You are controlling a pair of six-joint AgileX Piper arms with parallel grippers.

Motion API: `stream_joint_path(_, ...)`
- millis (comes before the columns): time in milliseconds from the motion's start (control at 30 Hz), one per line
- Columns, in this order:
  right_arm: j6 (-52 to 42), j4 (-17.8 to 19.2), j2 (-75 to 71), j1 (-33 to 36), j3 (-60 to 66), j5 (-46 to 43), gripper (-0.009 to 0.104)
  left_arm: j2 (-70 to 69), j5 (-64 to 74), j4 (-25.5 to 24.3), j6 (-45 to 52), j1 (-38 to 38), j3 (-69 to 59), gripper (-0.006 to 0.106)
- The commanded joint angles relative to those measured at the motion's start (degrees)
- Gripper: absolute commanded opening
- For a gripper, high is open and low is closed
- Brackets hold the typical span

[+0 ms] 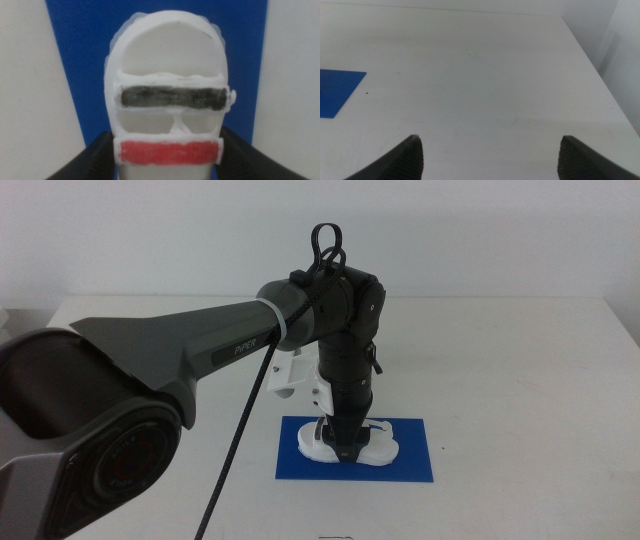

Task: Use one arm to grab the shoe from the table and place it on the mat.

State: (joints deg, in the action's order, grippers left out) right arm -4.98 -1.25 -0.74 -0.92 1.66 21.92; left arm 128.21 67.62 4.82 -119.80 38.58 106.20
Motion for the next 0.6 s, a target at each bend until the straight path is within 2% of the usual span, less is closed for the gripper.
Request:
stream_joint_path(0, -0.7, 0.48, -1.11, 0.13, -1.06, -3.2, 0.094, -3.97, 0.34, 0.43, -1.27, 0.13, 1.67, 0.072)
stream_joint_path(133, -0.7, 0.48, -1.11, 0.13, -1.06, -3.2, 0.094, -3.97, 0.74, 0.85, -1.27, 0.13, 1.67, 0.094)
stream_joint_path(367, -0.7, 0.48, -1.11, 0.13, -1.06, -3.2, 0.094, -6.58, 5.04, 4.51, -0.39, -0.14, 1.67, 0.094)
stream_joint_path(567, -0.7, 0.48, -1.11, 0.13, -1.06, -3.2, 0.094, -14.78, 7.99, 4.76, -0.56, -0.56, 1.67, 0.094)
